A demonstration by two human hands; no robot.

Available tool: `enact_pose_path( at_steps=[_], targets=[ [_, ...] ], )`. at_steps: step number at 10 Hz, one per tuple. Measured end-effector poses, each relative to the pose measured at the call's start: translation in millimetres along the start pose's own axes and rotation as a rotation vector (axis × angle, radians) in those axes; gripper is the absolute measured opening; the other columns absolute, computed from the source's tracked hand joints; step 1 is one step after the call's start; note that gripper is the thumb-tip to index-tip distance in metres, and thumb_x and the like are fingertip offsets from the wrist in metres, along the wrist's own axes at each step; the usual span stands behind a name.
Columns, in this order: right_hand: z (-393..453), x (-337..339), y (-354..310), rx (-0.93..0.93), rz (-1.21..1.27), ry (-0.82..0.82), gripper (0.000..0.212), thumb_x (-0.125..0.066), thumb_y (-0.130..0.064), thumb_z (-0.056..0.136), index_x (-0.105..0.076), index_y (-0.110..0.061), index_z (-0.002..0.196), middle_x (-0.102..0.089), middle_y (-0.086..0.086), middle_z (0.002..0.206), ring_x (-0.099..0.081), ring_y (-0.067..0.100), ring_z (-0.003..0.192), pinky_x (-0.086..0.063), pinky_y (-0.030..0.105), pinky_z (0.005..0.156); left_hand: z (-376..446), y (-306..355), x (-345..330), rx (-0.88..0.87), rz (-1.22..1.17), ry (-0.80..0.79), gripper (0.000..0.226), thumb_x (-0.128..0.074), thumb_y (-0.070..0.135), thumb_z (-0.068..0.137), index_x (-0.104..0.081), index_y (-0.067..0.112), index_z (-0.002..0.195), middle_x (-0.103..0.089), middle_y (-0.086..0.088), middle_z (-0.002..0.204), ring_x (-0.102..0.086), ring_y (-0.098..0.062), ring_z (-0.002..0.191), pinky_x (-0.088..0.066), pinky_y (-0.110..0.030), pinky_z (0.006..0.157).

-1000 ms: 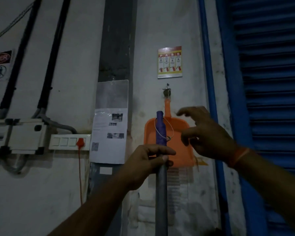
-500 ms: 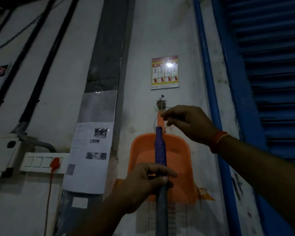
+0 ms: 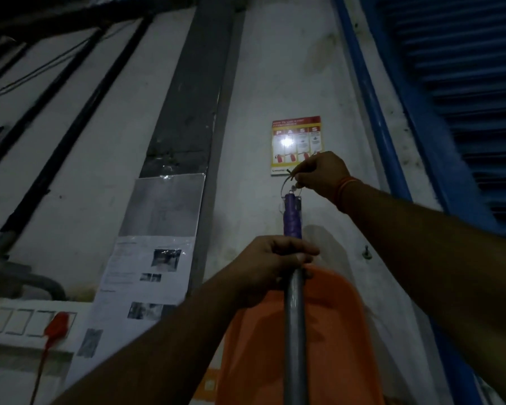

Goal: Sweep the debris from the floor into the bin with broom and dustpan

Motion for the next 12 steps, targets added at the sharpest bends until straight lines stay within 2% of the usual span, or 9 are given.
enact_pose_path(
  at_steps=[2, 4, 6, 7, 8, 9, 10, 11, 12],
  targets=[
    [11.6, -34.9, 26.1, -0.124, -0.137, -0.002, 0.015, -0.075, -0.012, 0.079, -0.077, -0.009, 0.094, -0.075, 0.007, 0.092, -0.066, 0.015, 0.085, -0.055, 0.03, 0.086, 23.1, -8.4, 21.3, 0.025, -0.077, -0.003, 0.024, -0.057, 0.0, 0.096, -0.074, 0.01, 0.11, -0.067, -0.021, 0.122, -0.07, -0.03, 0.103, -0.056, -0.046, 0.096],
    [0.8, -40.5, 39.6, -0.169, -0.06, 0.075, 0.016, -0.075, -0.009, 0.074, -0.077, -0.01, 0.09, -0.073, 0.004, 0.087, -0.068, 0.019, 0.088, -0.057, 0.037, 0.086, 17.8, -29.6, 16.6, 0.026, -0.15, -0.045, 0.022, -0.058, -0.001, 0.095, -0.074, 0.008, 0.106, -0.069, -0.015, 0.115, -0.07, -0.028, 0.097, -0.061, -0.036, 0.087],
    [-11.3, -35.4, 17.6, -0.111, -0.254, 0.041, 0.021, -0.073, -0.016, 0.083, -0.075, -0.01, 0.103, -0.073, 0.007, 0.102, -0.059, 0.01, 0.085, -0.048, 0.022, 0.081, 9.9, -52.8, 8.6, 0.035, -0.15, -0.004, 0.025, -0.056, 0.001, 0.098, -0.074, 0.01, 0.112, -0.071, -0.014, 0.115, -0.07, -0.029, 0.101, -0.061, -0.038, 0.086],
    [-29.5, -34.6, 11.2, -0.092, -0.295, -0.028, 0.03, -0.075, -0.023, 0.082, -0.073, -0.011, 0.11, -0.071, 0.003, 0.107, -0.061, 0.012, 0.096, -0.044, 0.02, 0.086, 4.7, -59.9, 2.7, -0.006, -0.119, 0.031, 0.025, -0.055, 0.004, 0.1, -0.074, 0.013, 0.114, -0.07, -0.015, 0.116, -0.071, -0.026, 0.1, -0.062, -0.031, 0.074],
    [-53.3, -32.7, 4.4, -0.047, -0.337, -0.039, 0.031, -0.073, -0.026, 0.084, -0.072, -0.011, 0.112, -0.07, 0.006, 0.115, -0.061, 0.02, 0.11, -0.043, 0.024, 0.098, 0.2, -72.3, -0.4, -0.095, -0.01, 0.028, 0.03, -0.058, 0.004, 0.099, -0.072, 0.025, 0.113, -0.065, -0.008, 0.126, -0.072, -0.02, 0.098, -0.06, -0.027, 0.076],
    [-77.9, -26.8, -1.7, -0.035, -0.389, -0.066, 0.027, -0.068, -0.022, 0.087, -0.071, -0.01, 0.111, -0.07, 0.009, 0.108, -0.064, 0.021, 0.101, -0.048, 0.027, 0.092, -6.6, -80.9, -4.1, -0.158, 0.102, 0.016, 0.042, -0.062, 0.001, 0.095, -0.068, 0.034, 0.12, -0.058, -0.001, 0.138, -0.066, -0.015, 0.112, -0.058, -0.028, 0.09],
    [-106.7, -14.3, -5.3, -0.073, -0.376, -0.124, 0.032, -0.065, -0.021, 0.087, -0.068, -0.014, 0.119, -0.069, 0.007, 0.115, -0.063, 0.017, 0.106, -0.044, 0.023, 0.092, -21.1, -81.4, -7.0, -0.109, 0.168, 0.011, 0.04, -0.06, 0.002, 0.096, -0.066, 0.032, 0.123, -0.054, 0.002, 0.14, -0.062, -0.01, 0.107, -0.057, -0.016, 0.076],
    [-140.9, 7.1, -6.2, -0.122, -0.289, -0.147, 0.03, -0.066, -0.022, 0.088, -0.069, -0.015, 0.116, -0.07, 0.005, 0.114, -0.063, 0.014, 0.104, -0.047, 0.024, 0.093, -45.4, -82.0, -12.8, -0.044, 0.176, 0.046, 0.034, -0.056, -0.001, 0.097, -0.067, 0.019, 0.123, -0.051, 0.001, 0.14, -0.063, -0.009, 0.097, -0.054, -0.011, 0.063],
    [-175.3, 34.1, -7.5, -0.229, -0.147, -0.172, 0.024, -0.067, -0.022, 0.088, -0.072, -0.014, 0.111, -0.071, 0.003, 0.106, -0.063, 0.011, 0.094, -0.05, 0.025, 0.087, -68.2, -72.9, -18.7, -0.059, 0.25, 0.228, 0.028, -0.061, 0.002, 0.095, -0.071, 0.019, 0.115, -0.064, -0.002, 0.129, -0.066, -0.006, 0.094, -0.053, -0.009, 0.062]
  ],
)
Point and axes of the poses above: each hand's wrist, its own z-axis towards the middle knuckle, its own x-axis out of the back of the hand, y = z × x, the point moved 1 cm from there along z, towards the middle knuckle
